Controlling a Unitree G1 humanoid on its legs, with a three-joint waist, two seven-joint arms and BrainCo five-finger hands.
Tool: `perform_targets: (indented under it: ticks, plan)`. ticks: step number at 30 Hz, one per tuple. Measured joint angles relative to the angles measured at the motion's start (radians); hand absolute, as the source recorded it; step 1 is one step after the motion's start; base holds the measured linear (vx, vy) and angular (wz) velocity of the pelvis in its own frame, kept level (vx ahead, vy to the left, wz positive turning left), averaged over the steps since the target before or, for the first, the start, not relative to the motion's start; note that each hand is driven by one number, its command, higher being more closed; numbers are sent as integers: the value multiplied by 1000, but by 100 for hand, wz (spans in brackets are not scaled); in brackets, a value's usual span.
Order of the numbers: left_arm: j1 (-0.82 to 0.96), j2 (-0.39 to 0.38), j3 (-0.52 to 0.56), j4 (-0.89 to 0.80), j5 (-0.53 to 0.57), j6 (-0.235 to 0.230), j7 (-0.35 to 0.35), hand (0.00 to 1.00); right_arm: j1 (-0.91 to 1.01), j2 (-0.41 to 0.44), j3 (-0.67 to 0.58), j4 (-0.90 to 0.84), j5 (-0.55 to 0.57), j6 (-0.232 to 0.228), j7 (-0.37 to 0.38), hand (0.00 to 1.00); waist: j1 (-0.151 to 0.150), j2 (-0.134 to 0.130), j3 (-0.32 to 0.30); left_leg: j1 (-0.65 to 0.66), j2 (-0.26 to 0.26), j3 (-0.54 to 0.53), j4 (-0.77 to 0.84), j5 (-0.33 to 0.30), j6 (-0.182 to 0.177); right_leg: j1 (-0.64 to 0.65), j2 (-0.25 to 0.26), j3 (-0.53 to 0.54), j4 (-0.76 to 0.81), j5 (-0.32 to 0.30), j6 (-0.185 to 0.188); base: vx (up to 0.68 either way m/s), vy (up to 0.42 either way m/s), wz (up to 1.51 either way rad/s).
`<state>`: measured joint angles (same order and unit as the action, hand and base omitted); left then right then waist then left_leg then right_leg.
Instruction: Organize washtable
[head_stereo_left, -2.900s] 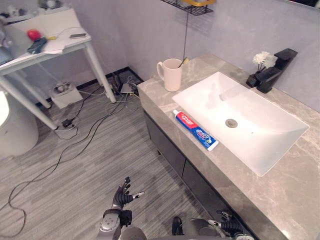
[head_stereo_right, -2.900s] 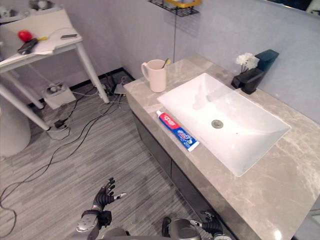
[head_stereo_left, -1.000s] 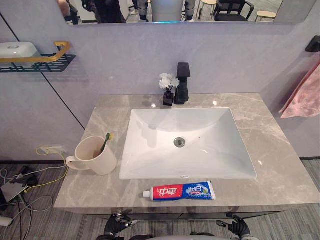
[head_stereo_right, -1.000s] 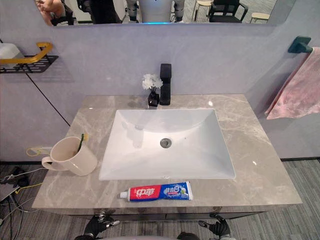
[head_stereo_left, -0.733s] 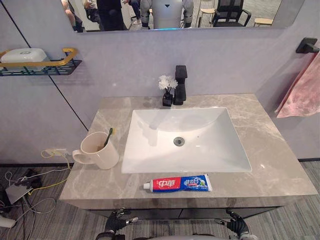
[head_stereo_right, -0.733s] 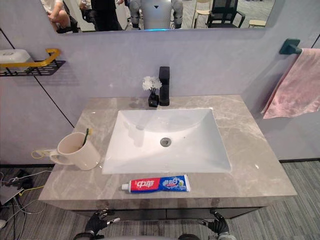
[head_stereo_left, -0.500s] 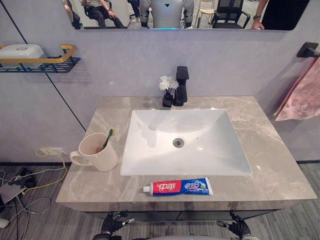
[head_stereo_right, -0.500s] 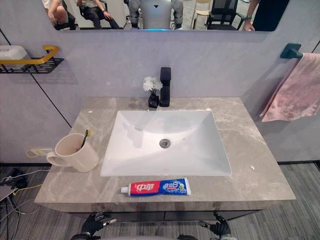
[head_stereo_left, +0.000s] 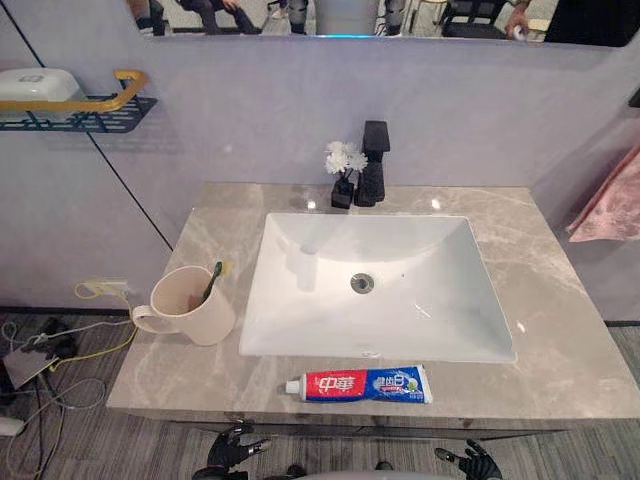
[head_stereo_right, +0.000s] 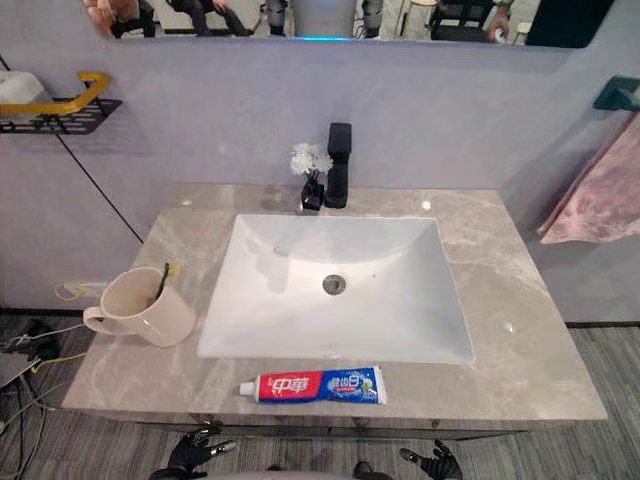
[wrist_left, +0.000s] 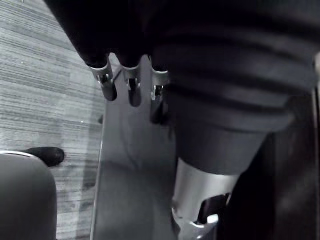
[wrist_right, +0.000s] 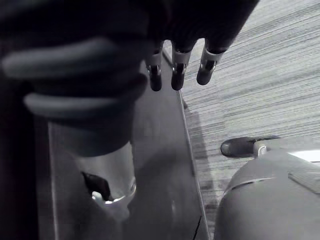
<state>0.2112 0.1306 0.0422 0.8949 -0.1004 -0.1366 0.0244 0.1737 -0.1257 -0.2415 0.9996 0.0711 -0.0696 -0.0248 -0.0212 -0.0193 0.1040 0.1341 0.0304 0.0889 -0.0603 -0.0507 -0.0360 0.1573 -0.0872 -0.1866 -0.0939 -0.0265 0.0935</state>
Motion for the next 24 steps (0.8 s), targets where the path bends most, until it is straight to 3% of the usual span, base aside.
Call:
perform_targets:
  ticks: [5,9,12,16,19,24]
  plan:
    - [4,-2,64,25,-9,-1,-1,0,3,-2,-39,8,1,0,2,0,9,1,9,0,-8,-20,4,0,0,19,-6,-34,1,0,0,10,-20,15]
    - [5,11,212,28,-25,-2,0,0,7,-6,-74,12,9,1,6,0,17,5,13,-2,-17,-49,9,2,2,31,-20,-67,1,0,0,-65,-8,21]
    - [4,56,319,14,-26,-2,1,0,9,-21,-75,16,10,2,9,0,35,7,14,-16,-21,-64,11,12,6,28,-21,-97,1,-1,1,-91,-39,15]
    - [11,105,443,-25,-29,-3,6,0,13,-58,-77,17,9,7,11,0,37,21,21,-21,-25,-93,6,19,4,29,-25,-130,4,-7,8,-102,-33,25]
    - [28,122,517,-133,-46,-5,27,0,17,-75,-87,17,9,8,18,0,38,29,23,-34,-29,-114,6,26,1,27,-29,-152,5,-8,9,-71,-17,21]
    - [52,123,596,-506,-45,-8,83,0,43,-77,-105,15,9,8,27,0,68,30,22,-44,-30,-125,7,29,4,26,-29,-169,4,-11,9,-6,-12,9]
